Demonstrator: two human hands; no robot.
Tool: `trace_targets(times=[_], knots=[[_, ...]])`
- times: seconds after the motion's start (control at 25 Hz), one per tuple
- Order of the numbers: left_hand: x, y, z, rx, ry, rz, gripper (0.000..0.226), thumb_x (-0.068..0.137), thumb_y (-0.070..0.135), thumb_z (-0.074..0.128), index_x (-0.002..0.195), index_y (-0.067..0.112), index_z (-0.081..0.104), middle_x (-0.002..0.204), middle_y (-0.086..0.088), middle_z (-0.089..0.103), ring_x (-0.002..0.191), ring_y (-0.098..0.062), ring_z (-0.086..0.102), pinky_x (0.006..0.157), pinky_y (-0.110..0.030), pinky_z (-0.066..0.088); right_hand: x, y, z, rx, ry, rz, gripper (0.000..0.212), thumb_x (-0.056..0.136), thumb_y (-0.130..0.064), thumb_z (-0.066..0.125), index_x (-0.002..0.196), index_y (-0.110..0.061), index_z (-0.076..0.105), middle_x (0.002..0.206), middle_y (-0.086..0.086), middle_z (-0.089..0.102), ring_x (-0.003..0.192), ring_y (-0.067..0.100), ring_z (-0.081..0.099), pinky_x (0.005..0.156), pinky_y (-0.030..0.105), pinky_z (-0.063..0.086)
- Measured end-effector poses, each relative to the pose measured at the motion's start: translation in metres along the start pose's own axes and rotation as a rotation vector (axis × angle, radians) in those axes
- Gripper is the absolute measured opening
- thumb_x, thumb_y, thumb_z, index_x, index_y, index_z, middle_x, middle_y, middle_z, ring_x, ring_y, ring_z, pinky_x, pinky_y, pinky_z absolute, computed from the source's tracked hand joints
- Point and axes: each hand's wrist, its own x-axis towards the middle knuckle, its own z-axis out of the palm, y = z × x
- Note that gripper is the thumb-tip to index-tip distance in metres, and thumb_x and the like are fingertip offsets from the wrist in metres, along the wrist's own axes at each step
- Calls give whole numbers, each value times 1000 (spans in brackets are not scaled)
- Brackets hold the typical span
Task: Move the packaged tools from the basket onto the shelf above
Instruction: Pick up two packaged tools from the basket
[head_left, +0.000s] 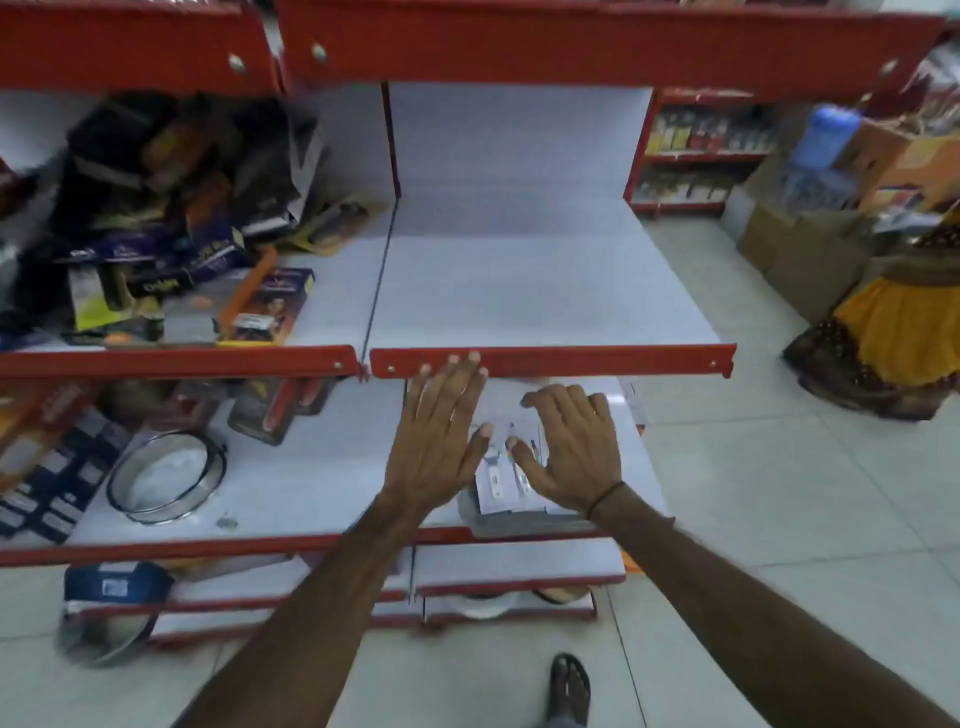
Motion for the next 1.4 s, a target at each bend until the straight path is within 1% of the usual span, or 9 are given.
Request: trace_targets(times=[0.2,0.4,0.48,0.56,0.68,0.8,0.96,1.24,1.4], knots=[[-33,-9,91,-33,-298,-117,42,96,31,54,132,9,57,134,-14,64,120,-33,63,109,-44,45,-16,42,87,-7,-456,153,53,88,-44,48,134,-18,50,132,6,62,117,29,59,99,45,46],[11,-28,158,-80,-634,-376,70,95,31,56,154,8,26,162,-14,31,150,-36,29,123,-54,19,22,86,151,16,-861,190,74,92,-31,52,155,-17,18,163,6,26,151,27,23,124,51,19],[23,-37,173,-52,-723,-359,76,90,29,65,153,5,29,157,-17,40,148,-37,33,121,-64,17,30,94,166,28,-943,151,78,90,-26,58,156,-18,17,164,6,24,152,27,23,124,51,19],[23,-48,186,-5,-698,-268,81,74,20,81,145,3,45,136,-19,63,131,-39,55,109,-76,30,32,98,173,30,-919,98,76,86,-22,64,152,-18,28,160,7,35,145,30,36,120,49,29],[20,-59,197,-33,-640,-236,71,77,17,73,143,6,49,144,-14,58,138,-39,49,109,-77,29,30,103,178,46,-849,42,68,84,-14,66,146,-16,39,150,9,46,134,31,47,110,47,41],[29,-52,191,-81,-717,-302,52,77,11,74,128,9,61,134,-14,62,127,-37,56,112,-59,41,34,104,179,-35,-862,10,70,80,-19,70,143,-17,40,141,8,48,128,31,48,103,48,41],[34,-42,176,-255,-756,-456,30,86,7,65,115,7,64,114,-15,57,100,-31,62,88,-35,57,39,104,173,-55,-958,113,72,74,-32,76,138,-18,45,133,9,46,126,29,45,103,49,40],[22,-28,98,-432,-655,-356,15,95,1,46,106,5,55,111,-22,69,90,-32,65,58,-20,44,33,93,115,425,-867,383,25,85,-14,65,109,-15,71,120,11,69,107,30,64,94,43,55],[12,-17,38,-415,-503,-228,18,95,2,42,105,13,51,105,-14,68,83,-23,58,66,-27,43,18,73,63,442,-730,322,25,89,-15,54,101,-31,68,111,5,73,94,29,68,86,47,58]])
